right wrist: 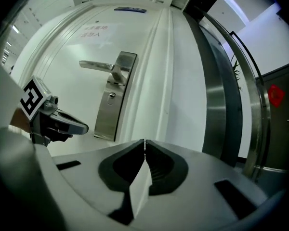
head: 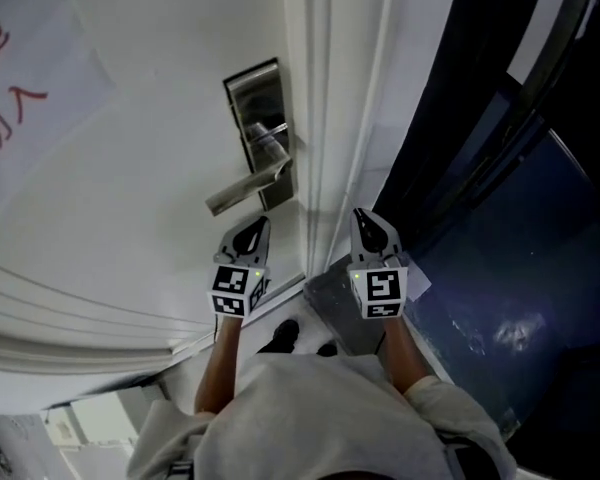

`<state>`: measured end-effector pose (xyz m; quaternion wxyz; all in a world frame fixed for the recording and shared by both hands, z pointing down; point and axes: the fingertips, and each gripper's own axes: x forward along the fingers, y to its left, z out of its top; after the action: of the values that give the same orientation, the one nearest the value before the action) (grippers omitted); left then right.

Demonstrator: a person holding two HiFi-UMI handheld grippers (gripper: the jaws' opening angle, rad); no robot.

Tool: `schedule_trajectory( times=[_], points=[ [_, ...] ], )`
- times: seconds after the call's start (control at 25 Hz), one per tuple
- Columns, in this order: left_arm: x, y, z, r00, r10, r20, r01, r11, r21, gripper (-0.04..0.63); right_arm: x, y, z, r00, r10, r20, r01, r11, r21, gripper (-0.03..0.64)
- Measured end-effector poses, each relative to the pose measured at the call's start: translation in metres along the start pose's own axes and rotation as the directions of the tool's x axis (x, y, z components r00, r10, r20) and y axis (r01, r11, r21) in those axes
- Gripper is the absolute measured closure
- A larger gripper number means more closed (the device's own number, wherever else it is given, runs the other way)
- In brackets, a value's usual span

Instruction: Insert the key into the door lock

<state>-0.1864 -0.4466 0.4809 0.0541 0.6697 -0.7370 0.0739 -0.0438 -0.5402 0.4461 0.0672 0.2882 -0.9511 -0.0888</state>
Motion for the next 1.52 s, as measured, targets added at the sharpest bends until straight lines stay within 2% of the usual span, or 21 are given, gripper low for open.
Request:
schedule_trajectory(
  times=[0.28, 0.48, 0.68, 0.88, 1.12, 1.2, 1.32, 1.52],
  points=[
    [-0.037, 0.03, -0.006, 0.993, 0.116, -0.001, -0.116, 0.993, -0.008, 0.578, 0.015, 0.045, 0.011, 0.992, 0.121, 0.039, -0.121, 0.993, -0.005, 0.586],
    [-0.052, 0.038, -0.009, 0.988, 0.157, 0.001, -0.157, 0.988, -0.013, 0.578, 0.016, 0.063, 0.024, 0.982, 0.174, 0.069, -0.172, 0.984, -0.033, 0.586],
    [-0.055, 0.037, -0.007, 0.987, 0.16, 0.01, -0.16, 0.987, -0.015, 0.578, 0.015, 0.076, 0.048, 0.971, 0.211, 0.113, -0.192, 0.969, -0.158, 0.586],
    [-0.052, 0.033, -0.004, 0.989, 0.145, 0.018, -0.145, 0.989, -0.014, 0.578, 0.015, 0.08, 0.068, 0.96, 0.243, 0.139, -0.193, 0.933, -0.303, 0.586],
    [-0.05, 0.033, -0.004, 0.99, 0.137, 0.018, -0.136, 0.991, -0.015, 0.578, 0.019, 0.081, 0.088, 0.954, 0.257, 0.151, -0.179, 0.899, -0.399, 0.586],
    [-0.05, 0.034, -0.004, 0.991, 0.135, 0.02, -0.135, 0.991, -0.014, 0.579, 0.02, 0.083, 0.093, 0.956, 0.259, 0.141, -0.173, 0.879, -0.444, 0.586],
    [-0.051, 0.035, -0.003, 0.991, 0.134, 0.021, -0.134, 0.991, -0.013, 0.578, 0.021, 0.086, 0.098, 0.957, 0.254, 0.143, -0.138, 0.828, -0.544, 0.586],
    [-0.052, 0.034, -0.002, 0.991, 0.13, 0.023, -0.13, 0.992, -0.012, 0.578, 0.023, 0.093, 0.1, 0.956, 0.255, 0.145, -0.076, 0.692, -0.718, 0.586]
  ],
)
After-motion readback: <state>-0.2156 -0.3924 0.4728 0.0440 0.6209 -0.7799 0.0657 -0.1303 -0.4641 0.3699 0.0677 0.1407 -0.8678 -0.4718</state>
